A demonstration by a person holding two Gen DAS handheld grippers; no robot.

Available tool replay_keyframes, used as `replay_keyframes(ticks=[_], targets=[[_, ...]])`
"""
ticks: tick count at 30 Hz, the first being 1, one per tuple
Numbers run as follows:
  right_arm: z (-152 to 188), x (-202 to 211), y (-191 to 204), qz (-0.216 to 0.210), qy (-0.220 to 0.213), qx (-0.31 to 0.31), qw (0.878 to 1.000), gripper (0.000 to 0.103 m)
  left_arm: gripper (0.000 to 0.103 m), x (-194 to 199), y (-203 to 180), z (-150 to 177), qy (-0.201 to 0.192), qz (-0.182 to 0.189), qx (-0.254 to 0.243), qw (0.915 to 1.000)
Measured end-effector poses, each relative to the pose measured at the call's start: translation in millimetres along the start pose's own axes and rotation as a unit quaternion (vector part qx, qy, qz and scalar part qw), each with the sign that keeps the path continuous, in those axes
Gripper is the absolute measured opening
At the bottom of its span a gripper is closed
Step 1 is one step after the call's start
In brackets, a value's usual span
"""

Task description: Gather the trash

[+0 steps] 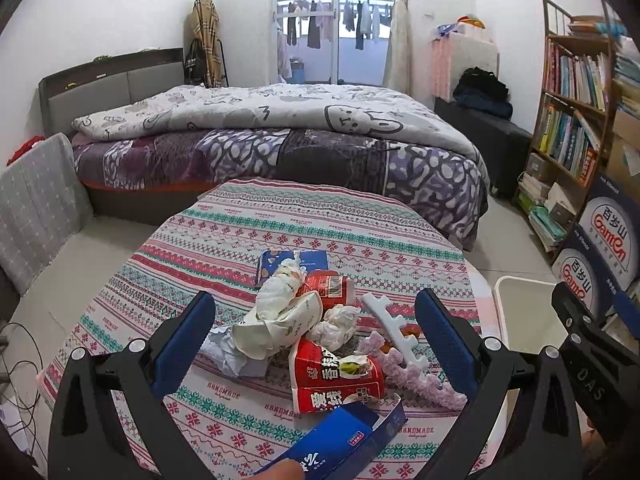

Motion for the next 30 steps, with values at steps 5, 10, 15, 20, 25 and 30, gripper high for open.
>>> replay_keyframes(ticks=[5, 10, 15, 20, 25, 30], targets=[[0.0, -0.4, 0.1, -0.001, 0.0, -0.002, 1.0, 0.096, 0.097, -1.1, 0.5, 0.4, 0.003, -0.002, -0.001, 1.0], [1.5, -0.4, 2.1, 0.0, 0.001, 0.0, 1.0, 0.096, 0.097, -1.4, -0.9, 0.7, 0.005, -0.003, -0.003, 1.0], [1.3, -0.2, 1.1, -0.001, 0.001, -0.002, 1.0, 0.096, 0.097, -1.9, -0.1, 1.9, 0.005, -0.004, -0.002, 1.0], [2.1, -0.1, 3.0, -0.001, 0.001, -0.002, 1.0, 0.096, 0.097, -2.4, 0.8, 1.9, 0.005, -0.005, -0.002, 1.0], [2.3, -0.1, 3.2, -0.001, 0.001, -0.002, 1.0, 0.096, 0.097, -2.5, 1.6, 1.2, 0.006, -0.005, -0.002, 1.0], [4.7, 0.0, 7.4, -0.002, 0.003, 0.003, 1.0, 0.096, 0.097, -1.9, 3.1, 1.9, 0.004, -0.005, -0.002, 1.0]])
Point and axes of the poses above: each gripper's, at about its wrist camera, not at the fingertips, and x roughly against the way its jaws point, y to its left, z to its underside, the point moved 3 cm from there along -x, roughly the way its jaws point, and after that the axes turned 10 degrees about y, right-handed, at the moved point
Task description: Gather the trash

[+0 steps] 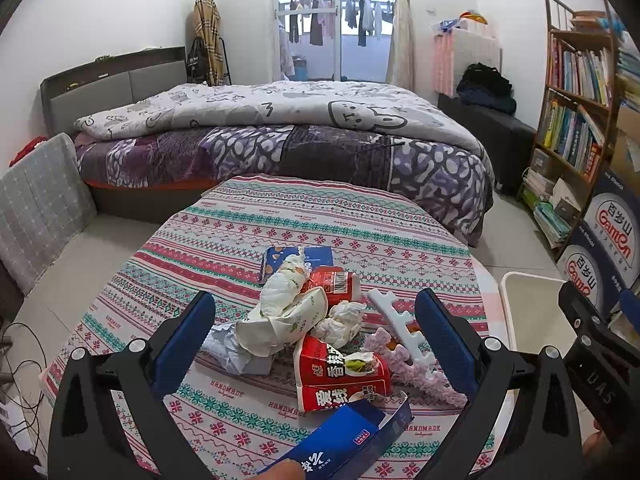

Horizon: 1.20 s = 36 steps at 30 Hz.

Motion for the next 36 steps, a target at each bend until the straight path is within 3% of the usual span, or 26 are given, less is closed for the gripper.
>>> replay_keyframes(ticks=[29, 36], targets=[[2, -4, -1, -0.006, 0.015, 0.003, 1.0, 0.096, 0.097, -5, -1, -5, 0.01, -0.007, -0.002, 0.9999], [-8, -22, 7, -0.048, 0.081, 0.008, 0.996, 0.096, 0.097, -26, 32, -32, 0.052, -0.015, 0.013, 0.9985]])
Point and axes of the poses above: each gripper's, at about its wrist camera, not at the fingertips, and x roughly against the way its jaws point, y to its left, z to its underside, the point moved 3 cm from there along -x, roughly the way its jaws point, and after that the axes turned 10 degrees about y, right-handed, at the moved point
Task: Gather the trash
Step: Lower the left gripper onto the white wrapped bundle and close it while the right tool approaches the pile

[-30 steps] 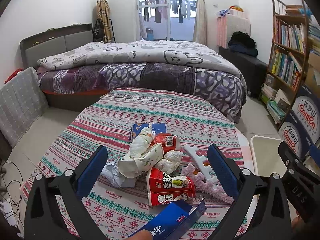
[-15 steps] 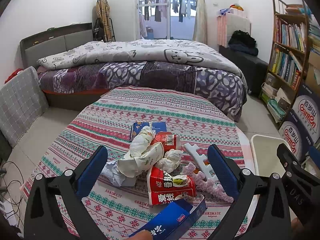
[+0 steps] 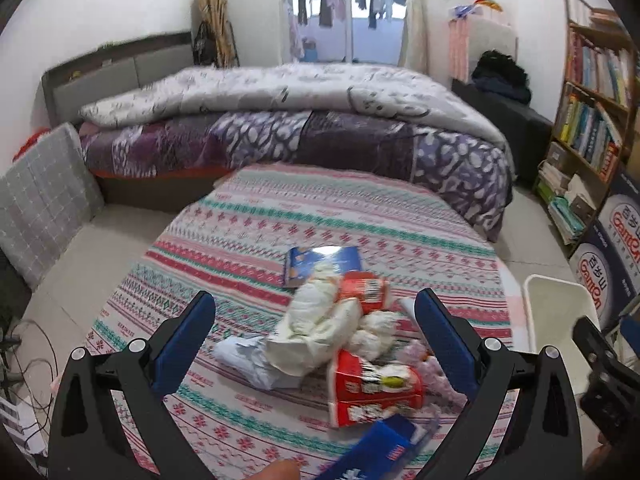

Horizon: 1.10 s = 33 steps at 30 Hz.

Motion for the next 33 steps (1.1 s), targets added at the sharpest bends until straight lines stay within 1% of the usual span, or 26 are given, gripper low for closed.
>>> replay_keyframes(ticks=[2, 3, 4, 5, 6, 8, 10, 11, 14, 17, 19, 21, 23, 24, 25, 27, 29, 30, 31, 32, 33], targets=[[-6, -7, 0, -0.015, 0.023, -0.006, 1.0, 0.096, 0.097, -13, 14, -5, 0.029, 0.017, 0.018, 0.9993], [-9, -10, 0, -0.021, 0.031, -0.01, 0.999, 0.096, 0.097, -22, 22, -7, 0.051, 0.031, 0.033, 0.9977], [-12, -16, 0, -0.033, 0.046, -0.018, 0.998, 0.096, 0.097, -32, 30, -8, 0.078, 0.051, 0.049, 0.9945], [-15, -20, 0, -0.042, 0.058, -0.023, 0.997, 0.096, 0.097, -38, 34, -8, 0.093, 0.061, 0.057, 0.9922], [-16, -24, 0, -0.049, 0.066, -0.026, 0.996, 0.096, 0.097, -49, 40, -7, 0.123, 0.082, 0.072, 0.9864], [-17, -34, -1, -0.067, 0.083, -0.032, 0.994, 0.096, 0.097, -62, 43, -4, 0.162, 0.104, 0.079, 0.9782], [-13, -46, -4, -0.077, 0.104, -0.039, 0.991, 0.096, 0.097, -70, 41, -2, 0.187, 0.101, 0.069, 0.9747], [-12, -51, -4, -0.079, 0.114, -0.041, 0.989, 0.096, 0.097, -74, 39, -2, 0.194, 0.095, 0.06, 0.9745], [-10, -64, 3, -0.095, 0.152, -0.033, 0.983, 0.096, 0.097, -86, 33, -4, 0.213, 0.077, 0.019, 0.9738], [-11, -65, 11, -0.085, 0.155, -0.007, 0.984, 0.096, 0.097, -94, 23, -3, 0.229, 0.081, -0.012, 0.9699], [-12, -67, 15, -0.08, 0.157, 0.003, 0.984, 0.096, 0.097, -100, 13, 2, 0.242, 0.076, -0.037, 0.9666], [-12, -71, 15, -0.081, 0.163, 0.008, 0.983, 0.096, 0.097, -104, 3, 8, 0.253, 0.067, -0.064, 0.9631], [-11, -75, 16, -0.08, 0.17, 0.011, 0.982, 0.096, 0.097, -107, -2, 10, 0.251, 0.046, -0.09, 0.9626], [-10, -77, 17, -0.08, 0.173, 0.012, 0.982, 0.096, 0.097, -106, -1, 8, 0.245, 0.042, -0.089, 0.9644], [-9, -80, 18, -0.08, 0.178, 0.01, 0.981, 0.096, 0.097, -107, 1, 4, 0.243, 0.048, -0.082, 0.9653], [-8, -83, 19, -0.086, 0.183, 0.004, 0.979, 0.096, 0.097, -103, 12, -5, 0.244, 0.104, -0.037, 0.9636], [-8, -83, 22, -0.094, 0.185, -0.001, 0.978, 0.096, 0.097, -102, 22, -15, 0.236, 0.133, 0.002, 0.9626], [-8, -83, 23, -0.095, 0.185, -0.001, 0.978, 0.096, 0.097, -103, 22, -19, 0.228, 0.131, 0.012, 0.9647], [-8, -84, 25, -0.095, 0.184, 0.0, 0.978, 0.096, 0.097, -107, 23, -25, 0.22, 0.121, 0.023, 0.9677], [-8, -84, 28, -0.095, 0.184, 0.002, 0.978, 0.096, 0.096, -111, 25, -28, 0.218, 0.113, 0.032, 0.9689], [-7, -85, 30, -0.096, 0.185, 0.005, 0.978, 0.096, 0.091, -119, 26, -29, 0.224, 0.111, 0.042, 0.9674]])
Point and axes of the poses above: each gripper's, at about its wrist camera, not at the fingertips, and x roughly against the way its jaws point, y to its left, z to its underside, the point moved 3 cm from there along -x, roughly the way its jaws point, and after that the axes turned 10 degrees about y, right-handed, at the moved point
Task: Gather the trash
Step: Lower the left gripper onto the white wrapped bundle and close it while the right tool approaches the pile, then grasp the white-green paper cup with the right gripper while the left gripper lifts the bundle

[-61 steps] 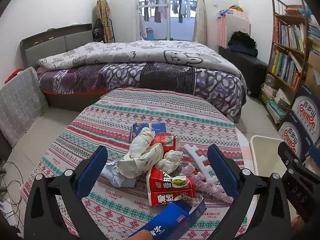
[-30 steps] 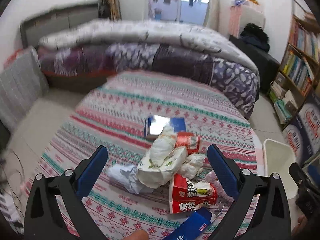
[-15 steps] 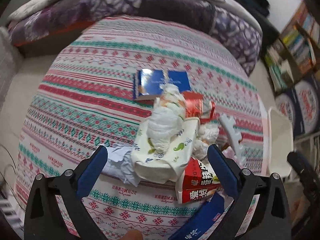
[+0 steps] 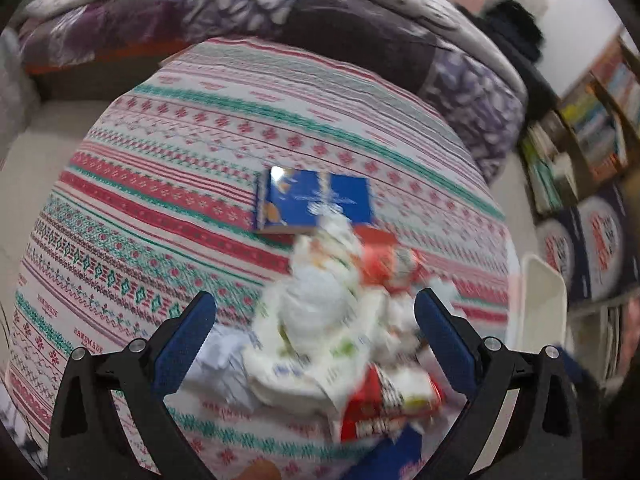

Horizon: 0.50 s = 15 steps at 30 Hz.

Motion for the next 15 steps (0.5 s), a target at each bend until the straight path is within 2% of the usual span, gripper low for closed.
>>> replay_keyframes(ticks=[1, 6, 9, 12, 15], targets=[[0, -1, 2, -0.001, 0.002, 0.004, 1.0, 0.096, 0.083, -8, 2, -4, 0.012, 0.006, 0.008, 0.9999], [2, -9, 22, -0.015, 0.011, 0.048, 0.999, 0.096, 0.066, -30, 7, -6, 0.046, 0.013, 0.013, 0.9988], [4, -14, 40, -0.031, 0.016, 0.077, 0.996, 0.096, 0.037, -37, 6, -5, 0.056, 0.018, 0.0, 0.9982], [7, -19, 59, -0.061, 0.028, 0.096, 0.993, 0.096, 0.037, -29, 13, -4, 0.049, 0.027, 0.0, 0.9984], [9, -24, 77, -0.103, 0.045, 0.092, 0.989, 0.096, 0.037, 1, 23, -2, 0.015, 0.038, 0.002, 0.9992]])
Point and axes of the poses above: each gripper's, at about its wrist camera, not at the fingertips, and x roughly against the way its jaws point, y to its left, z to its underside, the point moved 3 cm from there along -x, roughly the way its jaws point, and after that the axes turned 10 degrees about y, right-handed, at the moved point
